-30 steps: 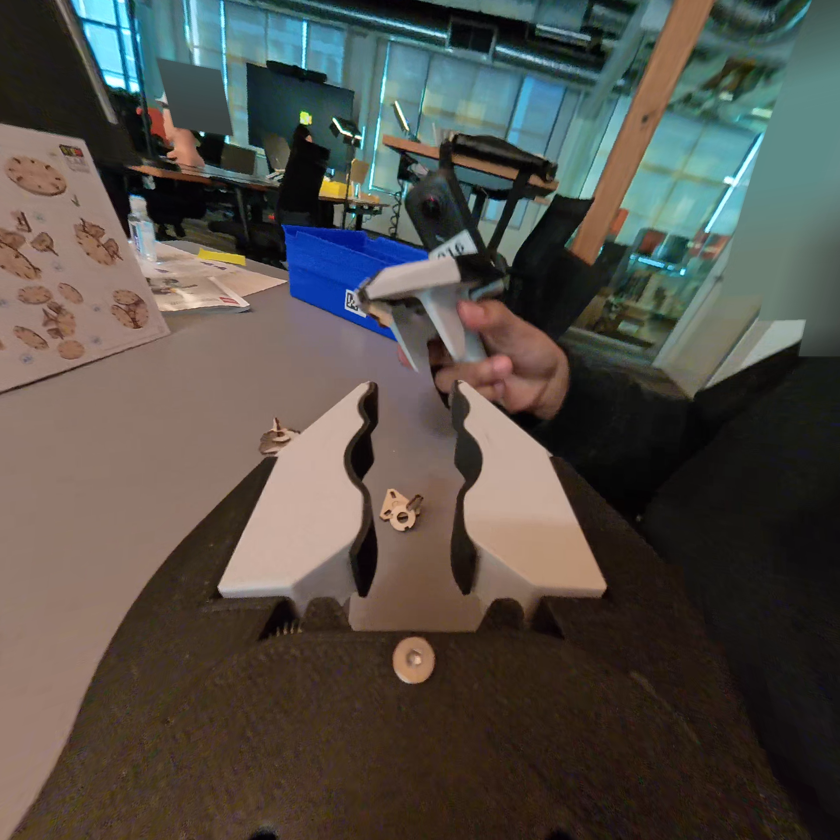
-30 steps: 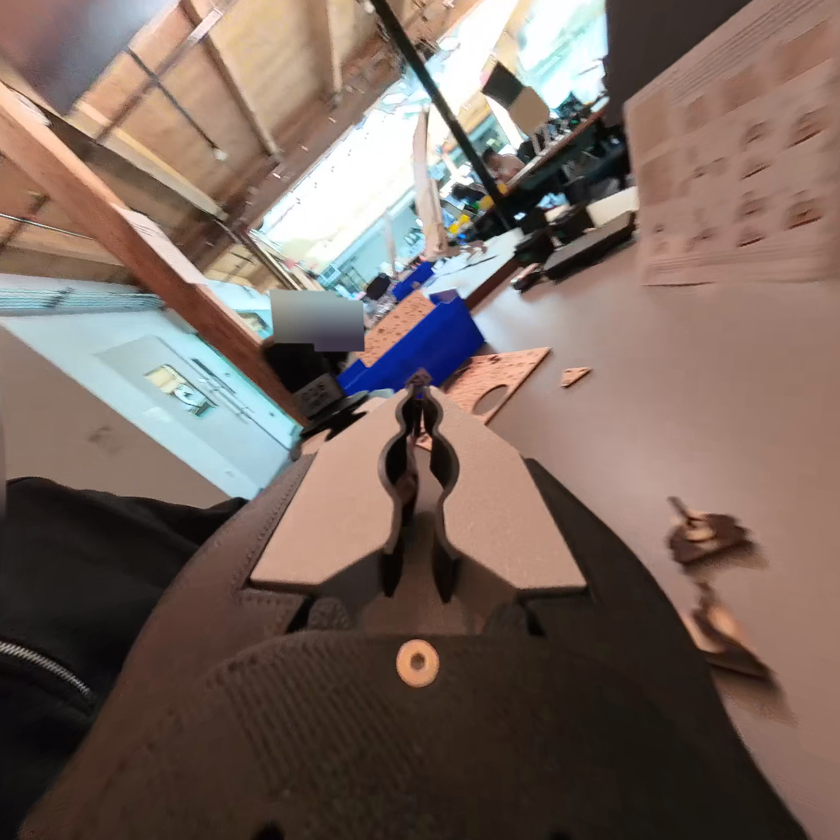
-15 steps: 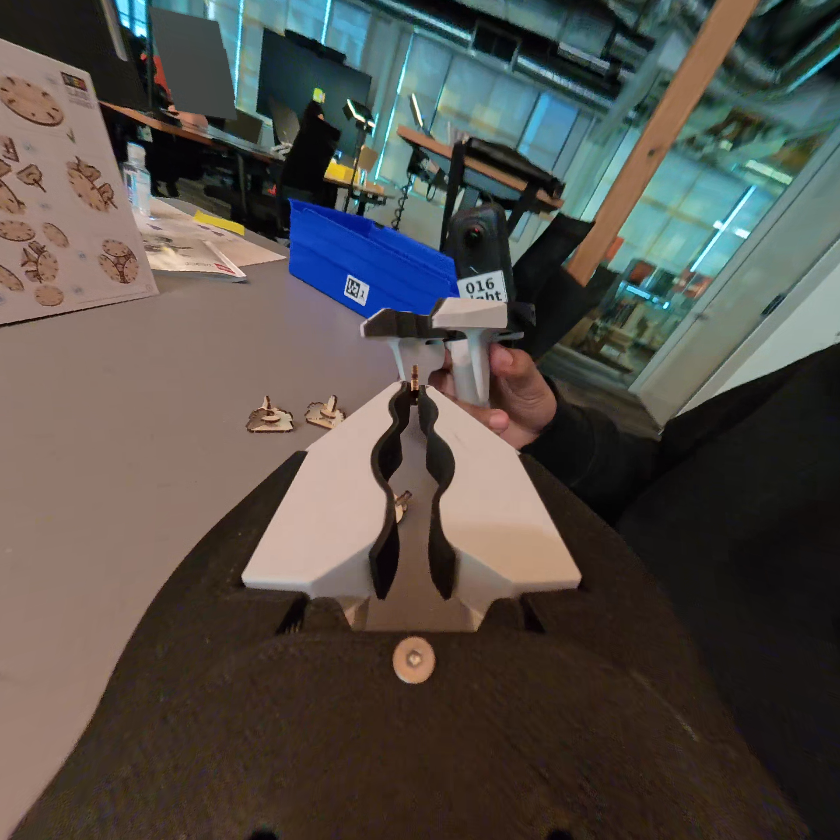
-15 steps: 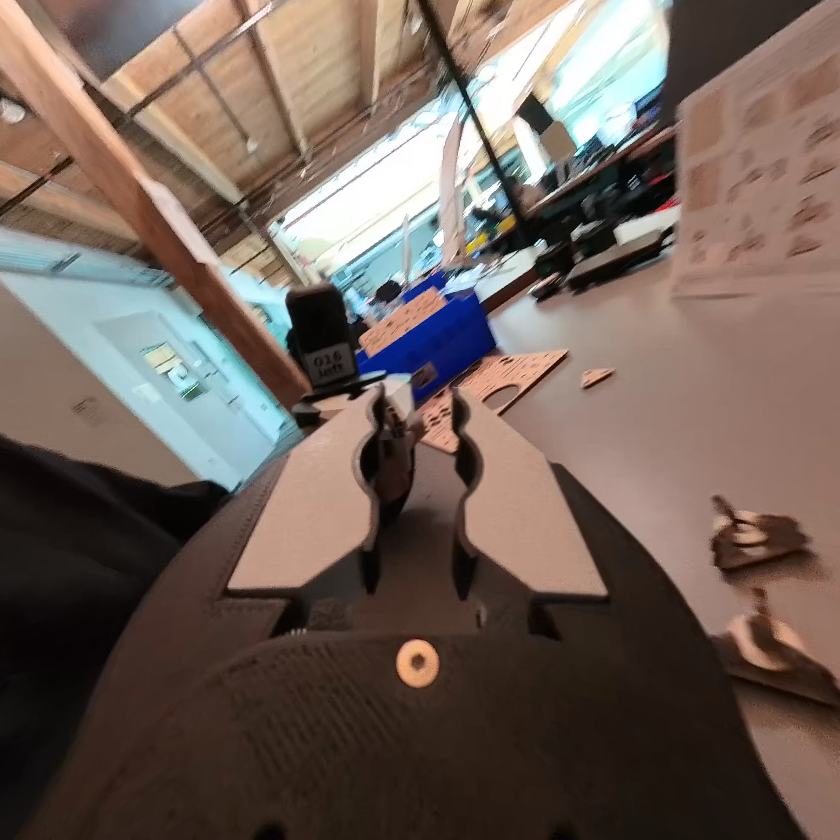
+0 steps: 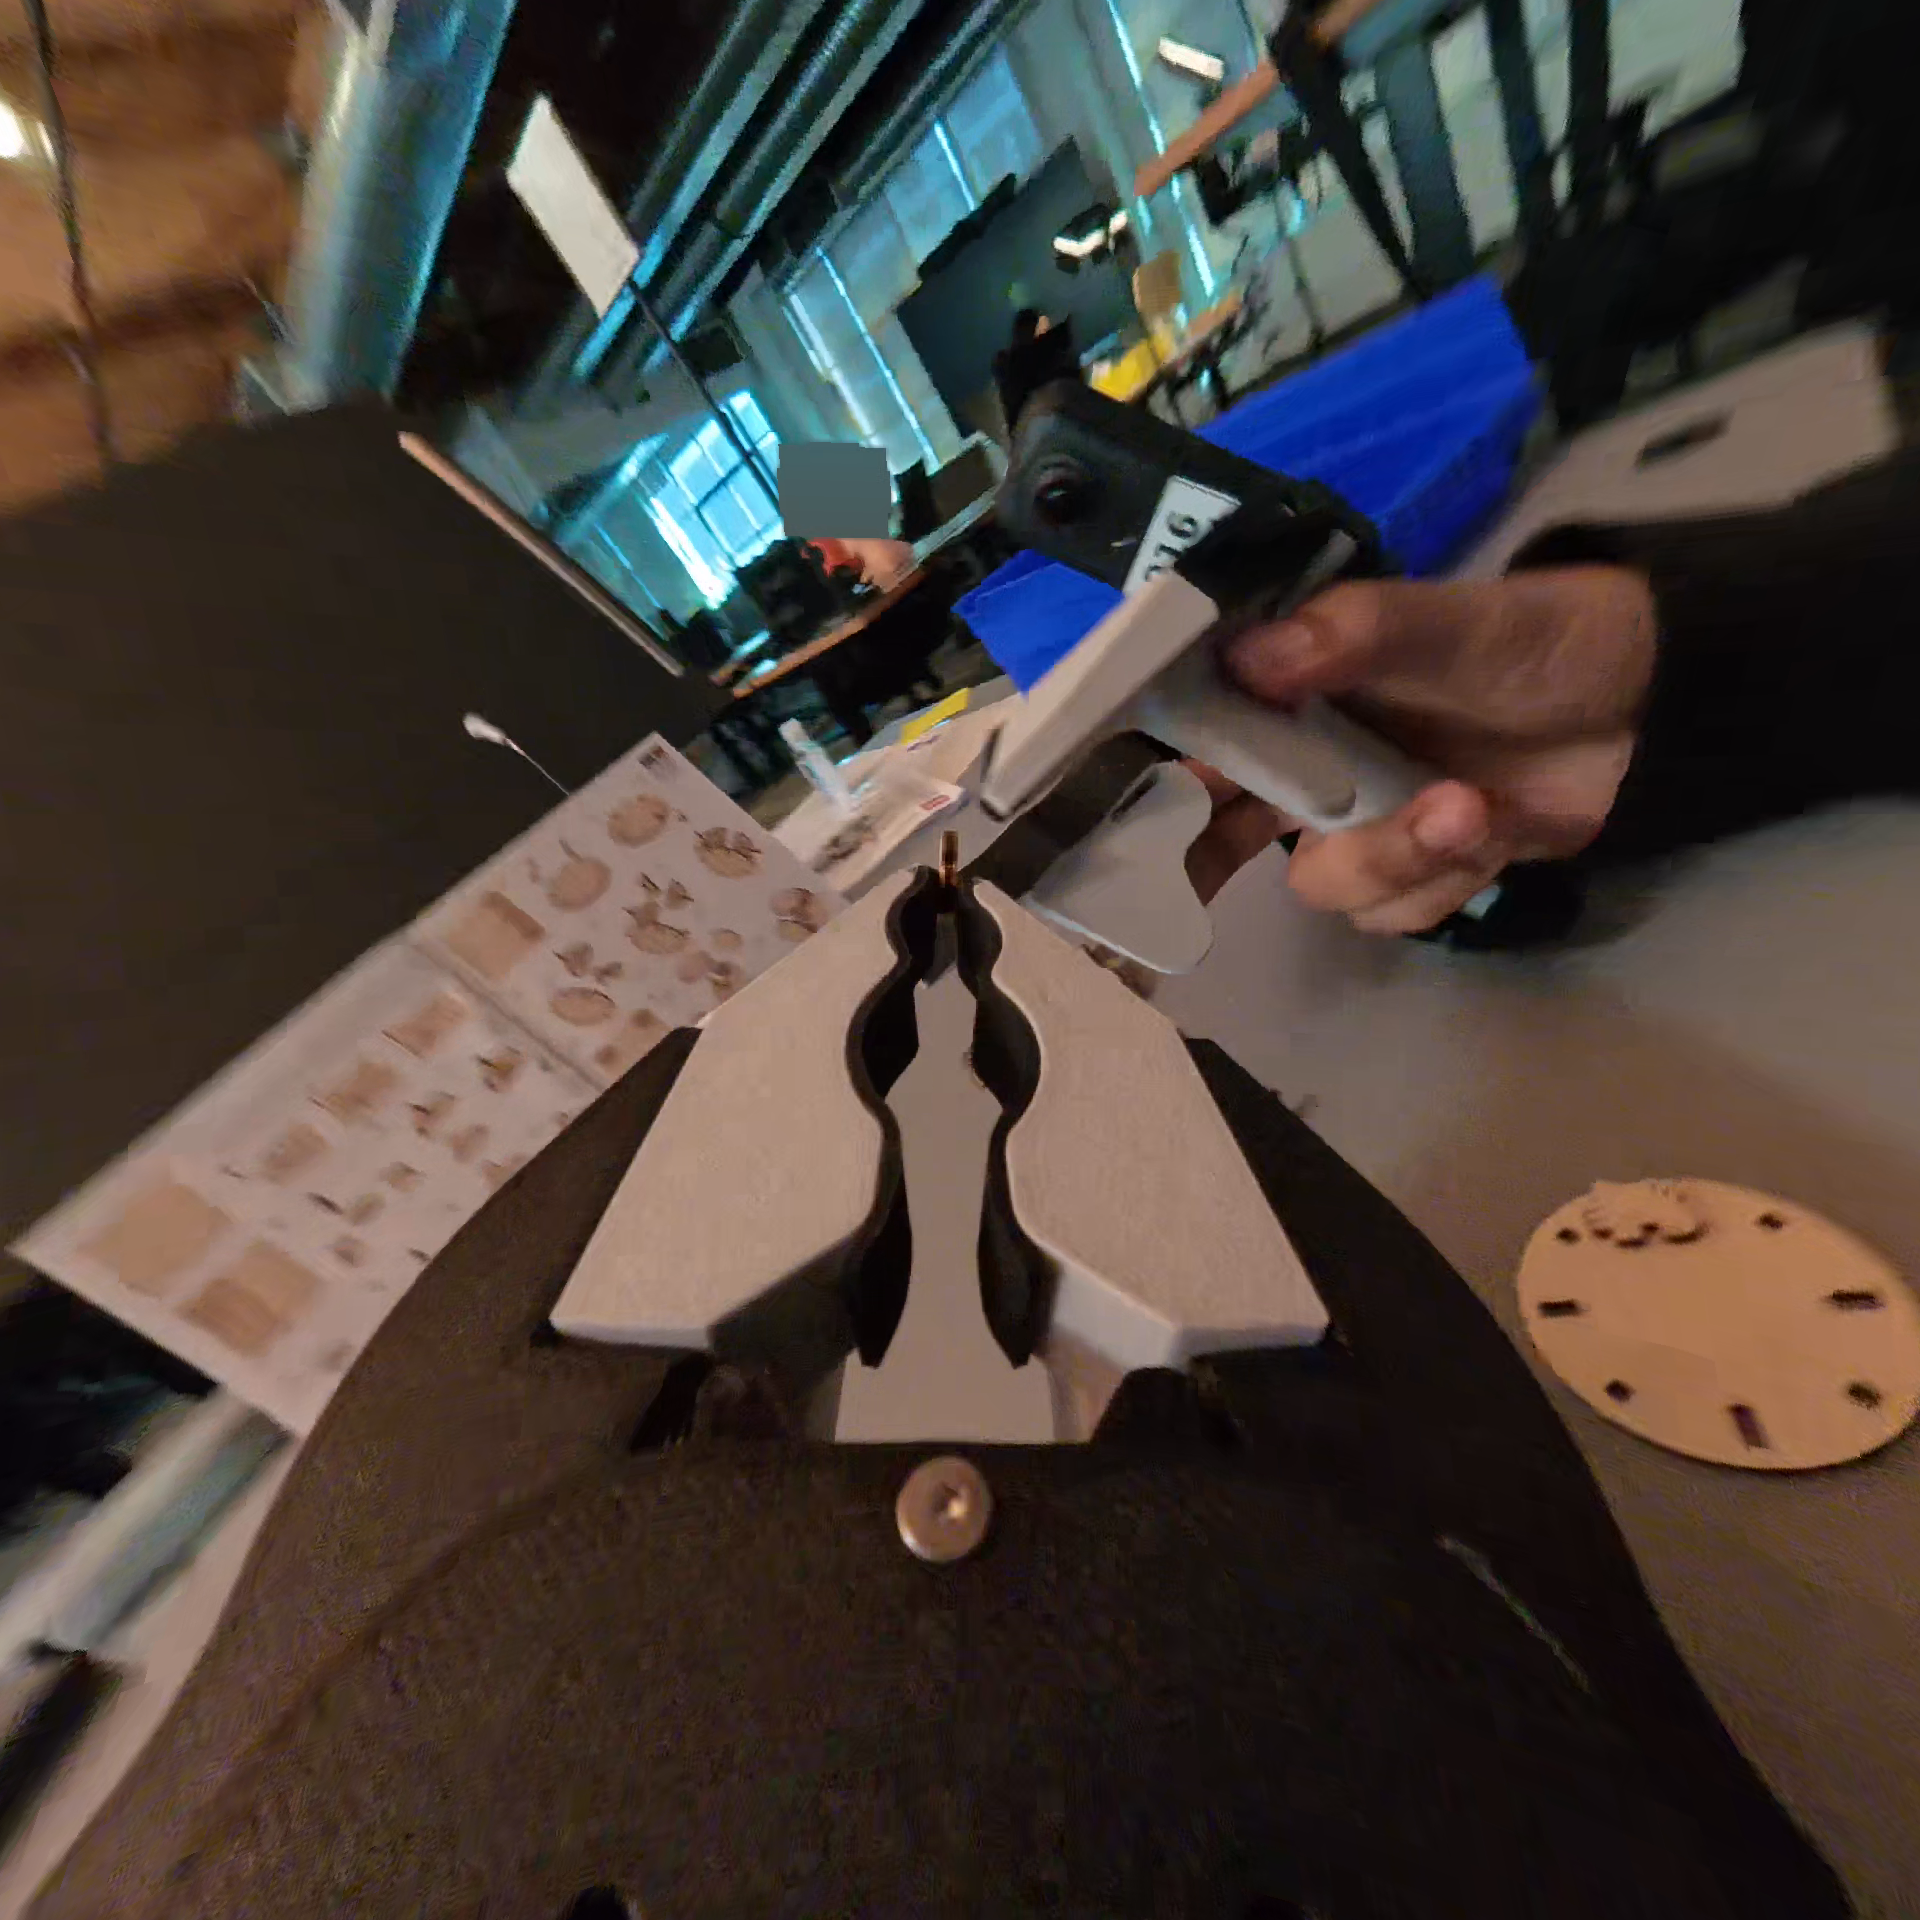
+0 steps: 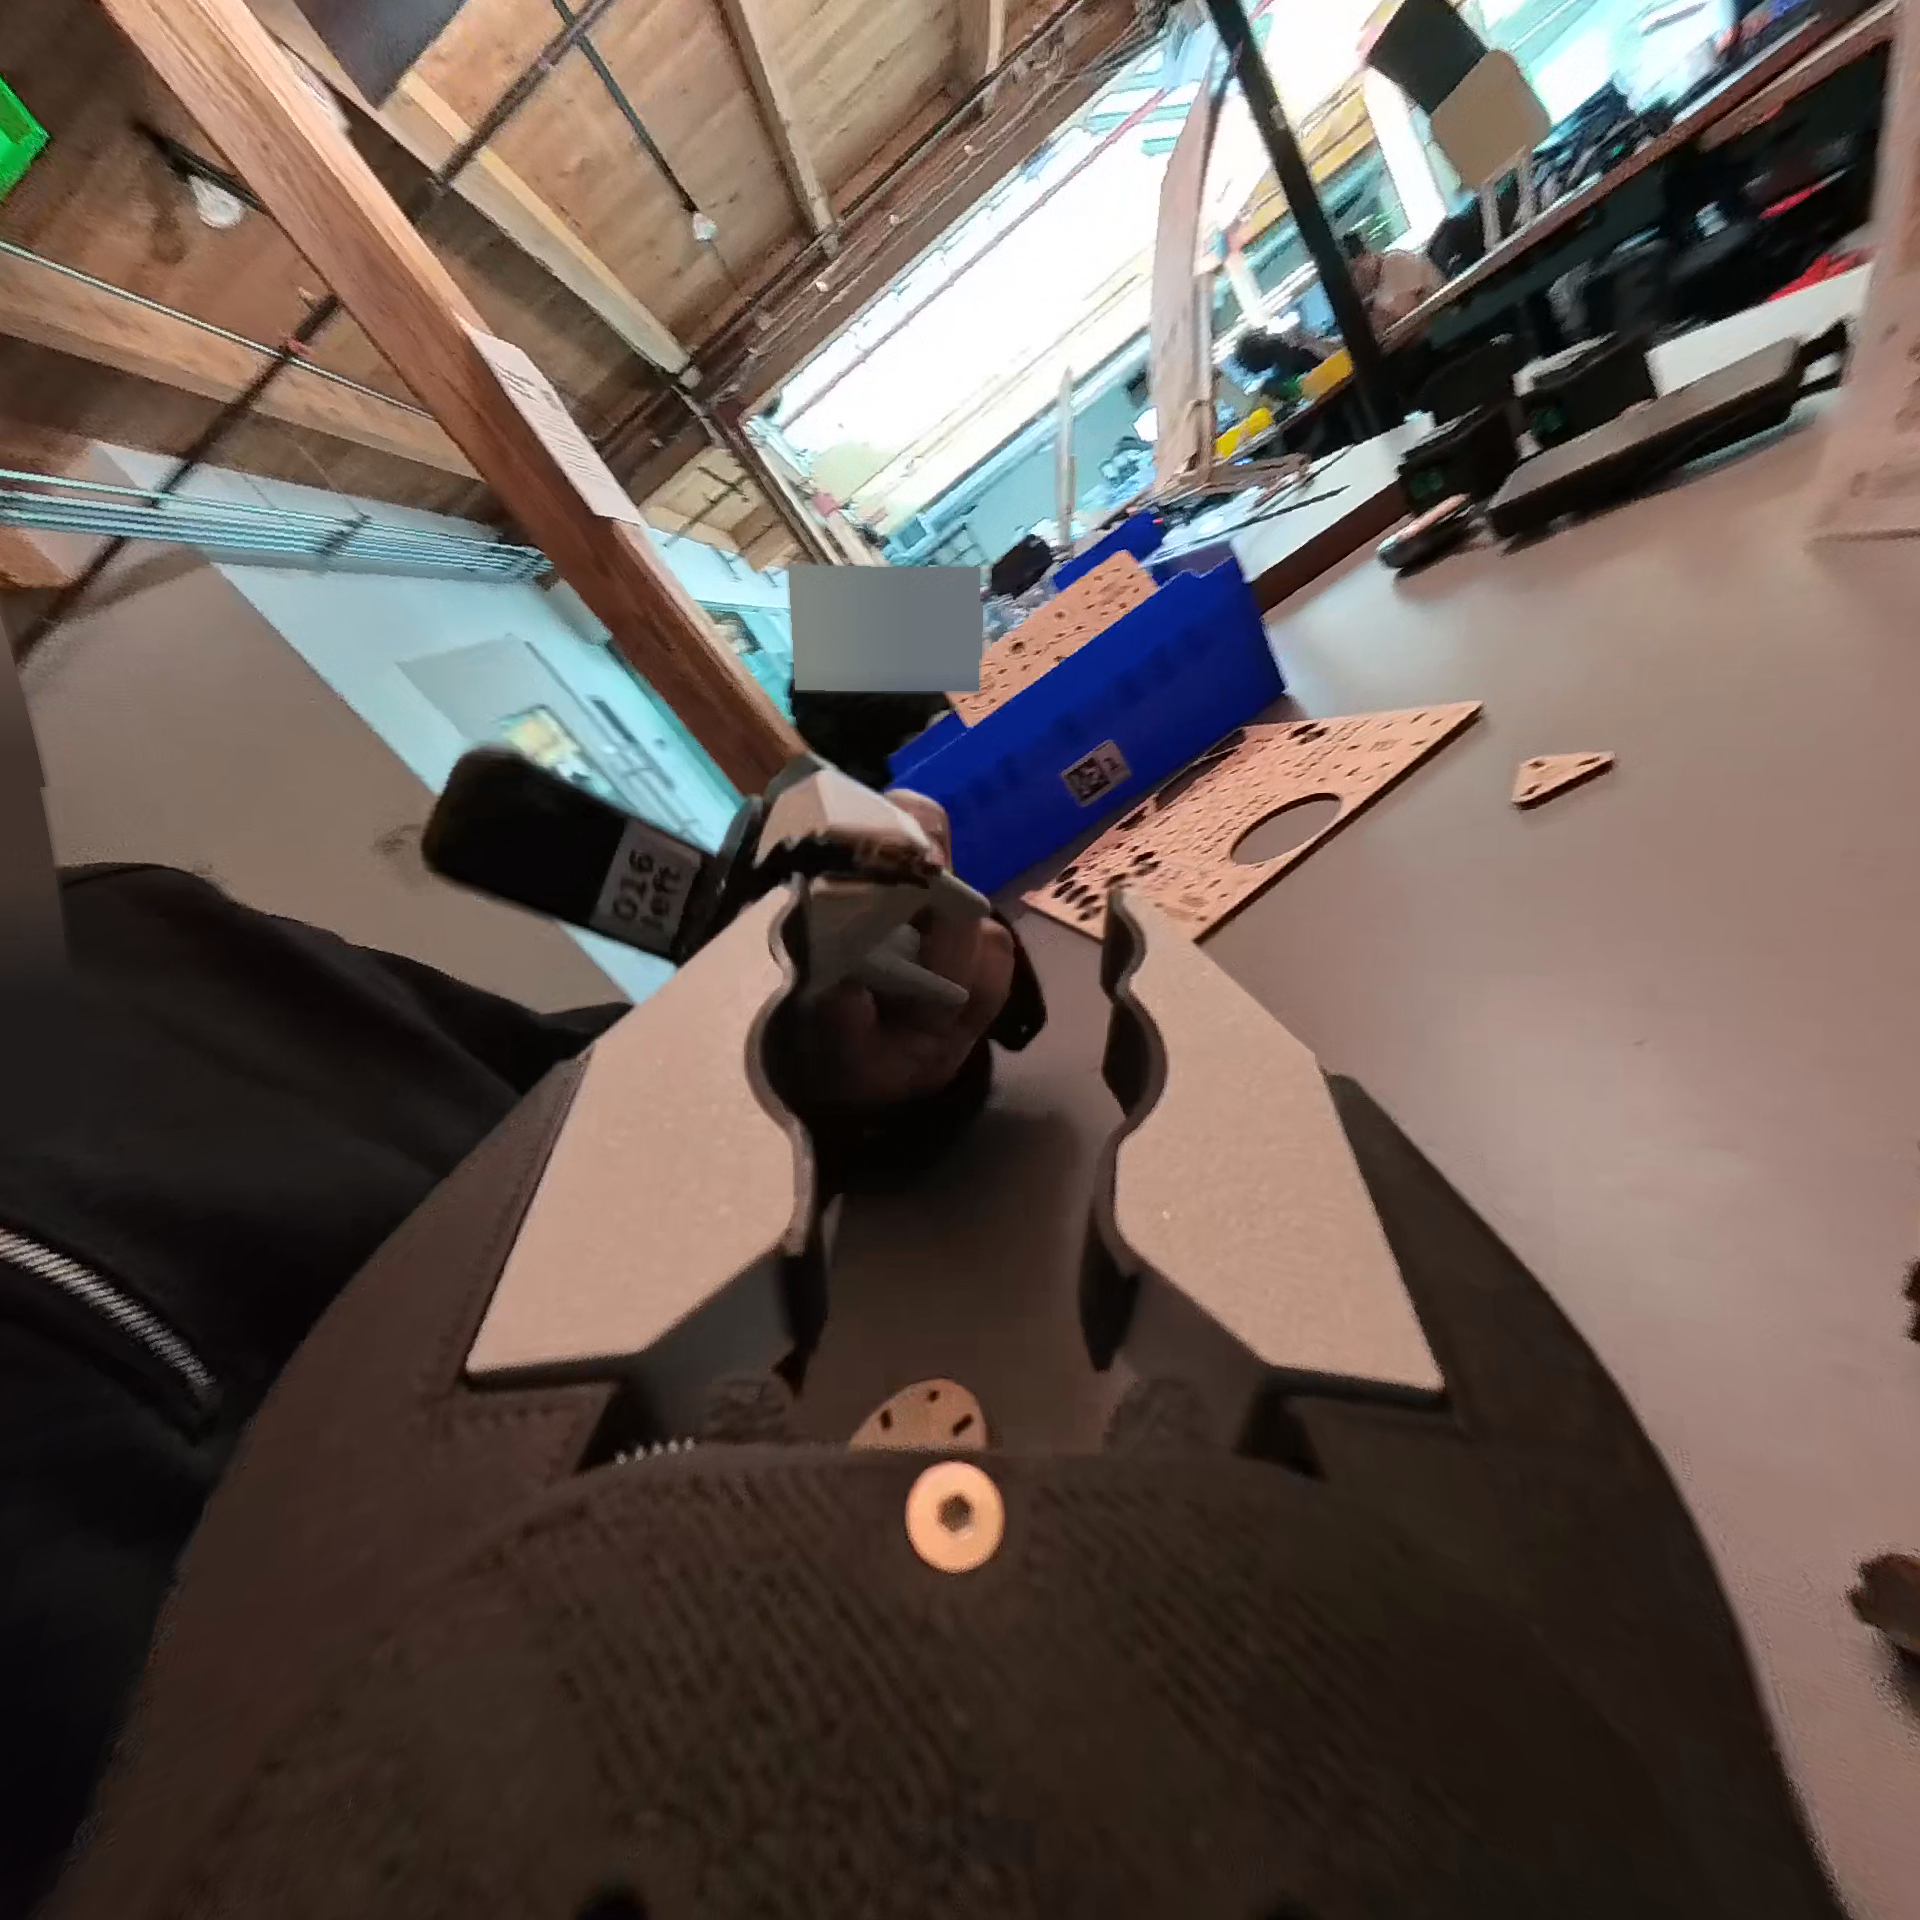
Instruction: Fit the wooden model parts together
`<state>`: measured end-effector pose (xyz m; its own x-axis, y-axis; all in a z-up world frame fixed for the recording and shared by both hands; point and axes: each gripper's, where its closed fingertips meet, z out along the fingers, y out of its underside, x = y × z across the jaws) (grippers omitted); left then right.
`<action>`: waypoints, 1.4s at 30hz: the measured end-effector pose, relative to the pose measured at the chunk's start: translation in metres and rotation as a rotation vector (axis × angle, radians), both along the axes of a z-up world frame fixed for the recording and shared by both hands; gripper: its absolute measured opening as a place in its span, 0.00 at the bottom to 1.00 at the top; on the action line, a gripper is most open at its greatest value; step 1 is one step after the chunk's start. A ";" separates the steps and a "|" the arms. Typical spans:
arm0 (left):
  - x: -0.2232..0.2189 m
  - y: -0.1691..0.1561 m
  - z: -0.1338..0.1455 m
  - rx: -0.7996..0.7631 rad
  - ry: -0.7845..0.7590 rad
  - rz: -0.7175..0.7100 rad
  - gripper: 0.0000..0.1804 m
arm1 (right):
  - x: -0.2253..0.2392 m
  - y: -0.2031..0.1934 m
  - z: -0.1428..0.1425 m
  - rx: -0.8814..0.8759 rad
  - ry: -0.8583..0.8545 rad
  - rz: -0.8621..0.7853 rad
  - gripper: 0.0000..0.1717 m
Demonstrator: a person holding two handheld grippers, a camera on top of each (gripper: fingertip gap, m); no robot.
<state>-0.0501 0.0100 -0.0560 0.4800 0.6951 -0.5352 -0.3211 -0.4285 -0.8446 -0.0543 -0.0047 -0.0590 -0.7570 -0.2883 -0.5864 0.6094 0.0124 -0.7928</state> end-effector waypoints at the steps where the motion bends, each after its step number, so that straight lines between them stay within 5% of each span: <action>1: 0.001 0.004 -0.002 -0.062 0.040 0.024 0.01 | 0.003 0.000 0.001 -0.010 -0.024 0.032 0.32; 6: 0.001 0.008 -0.005 -0.148 0.112 0.067 0.01 | 0.013 0.005 0.006 -0.040 -0.016 0.097 0.10; 13: -0.002 -0.012 0.016 0.066 0.180 0.157 0.14 | 0.000 0.016 0.022 -0.126 0.068 -0.017 0.09; 16: 0.004 0.003 0.008 0.281 -0.116 -0.079 0.06 | -0.002 0.027 0.039 -0.208 0.251 -0.129 0.08; 21: 0.021 0.015 0.008 0.837 -0.832 -0.683 0.10 | 0.003 0.027 0.036 -0.136 0.696 -0.338 0.08; 24: 0.022 0.002 0.014 1.031 -1.005 -0.864 0.13 | 0.021 0.023 0.034 -0.157 0.840 -0.325 0.08; 29: 0.034 0.011 0.008 1.011 -1.145 -0.968 0.20 | 0.040 0.011 0.019 -0.120 0.980 -0.268 0.08; 33: 0.042 0.012 0.010 0.991 -1.152 -1.029 0.04 | 0.041 0.009 0.016 -0.115 1.029 -0.294 0.08; 42: 0.037 0.008 0.006 0.970 -1.123 -0.979 0.03 | 0.042 0.007 0.011 -0.095 1.030 -0.276 0.09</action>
<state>-0.0134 0.0185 -0.0500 0.6843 -0.2053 0.6997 0.7257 0.2852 -0.6261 -0.0121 0.0025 -0.0480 -0.9205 -0.0419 0.3884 -0.3819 -0.1126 -0.9173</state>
